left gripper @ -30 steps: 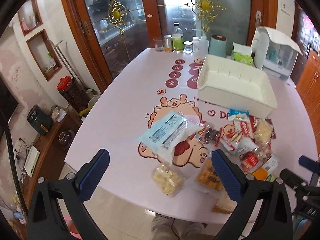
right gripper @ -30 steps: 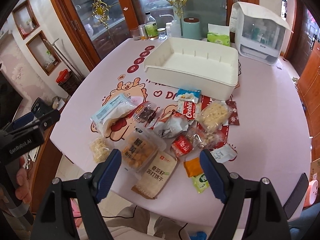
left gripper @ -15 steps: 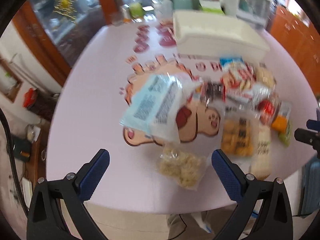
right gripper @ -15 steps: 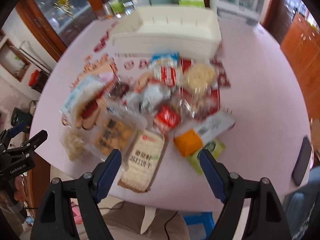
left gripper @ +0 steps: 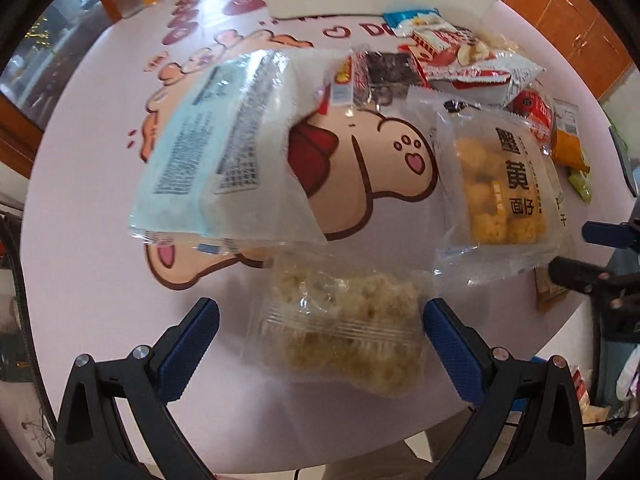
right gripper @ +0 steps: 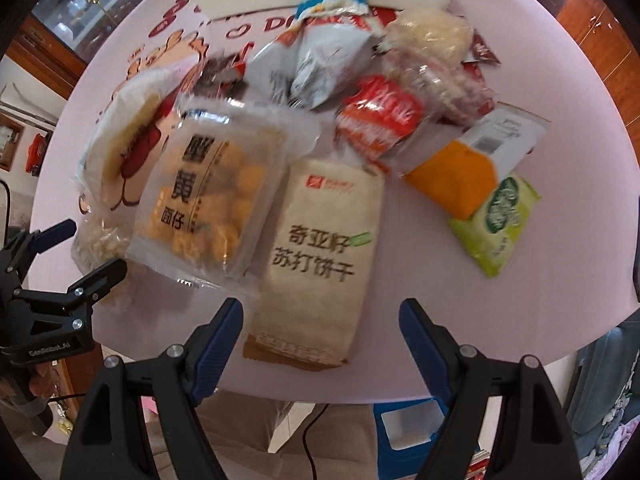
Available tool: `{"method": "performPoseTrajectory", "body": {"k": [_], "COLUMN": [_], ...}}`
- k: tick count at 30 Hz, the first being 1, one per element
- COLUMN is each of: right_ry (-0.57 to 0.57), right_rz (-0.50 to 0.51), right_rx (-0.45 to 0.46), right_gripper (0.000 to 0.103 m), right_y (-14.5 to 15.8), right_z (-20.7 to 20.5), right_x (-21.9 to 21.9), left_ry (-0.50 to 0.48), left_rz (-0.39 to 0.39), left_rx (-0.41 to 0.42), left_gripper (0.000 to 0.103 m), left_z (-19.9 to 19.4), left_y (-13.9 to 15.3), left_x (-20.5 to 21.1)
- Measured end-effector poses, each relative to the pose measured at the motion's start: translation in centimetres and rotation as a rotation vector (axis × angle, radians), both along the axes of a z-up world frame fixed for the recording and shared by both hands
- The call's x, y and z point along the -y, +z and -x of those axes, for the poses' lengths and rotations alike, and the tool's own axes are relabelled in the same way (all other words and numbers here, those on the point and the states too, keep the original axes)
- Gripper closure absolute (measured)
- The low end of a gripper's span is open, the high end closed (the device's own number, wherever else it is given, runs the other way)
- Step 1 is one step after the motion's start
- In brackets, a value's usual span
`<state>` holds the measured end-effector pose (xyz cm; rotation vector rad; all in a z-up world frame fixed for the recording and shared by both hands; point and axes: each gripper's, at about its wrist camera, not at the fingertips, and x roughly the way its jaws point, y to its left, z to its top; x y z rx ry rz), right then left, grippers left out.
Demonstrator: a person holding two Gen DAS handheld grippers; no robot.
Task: Organize snacks
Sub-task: 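Grasp the clear puffed-snack bag with the left gripper while the right grasps the tan biscuit pack, then carry both packs into the white tray and open both grippers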
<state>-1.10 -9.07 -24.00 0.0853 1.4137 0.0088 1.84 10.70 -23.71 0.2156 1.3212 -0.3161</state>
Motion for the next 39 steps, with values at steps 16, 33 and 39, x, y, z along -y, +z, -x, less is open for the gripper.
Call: {"method": "performPoseTrajectory", "body": {"k": [16,33,39], "right_ry": [-0.01,-0.062,-0.009], "right_rz": [0.079,0.093,0.078], "right_rx": [-0.018,0.256,0.384], "right_gripper": [0.045,0.049,0.049], "right_y": [-0.8,11.3,16.9], "right_z": [0.7,1.6,-3.0], "right_x": [-2.5,0.4,0.8], "left_ry": [-0.126,-0.1,-0.086], "left_rz": [0.053,0.27,0.294], "left_rx": [-0.001,0.268,0.43], "left_gripper": [0.036,0.051,0.051], "left_z": [0.8,-1.9,-7.5], "left_y": [-1.5,13.6,19.9], "left_x": [1.2,-1.7,2.6]}}
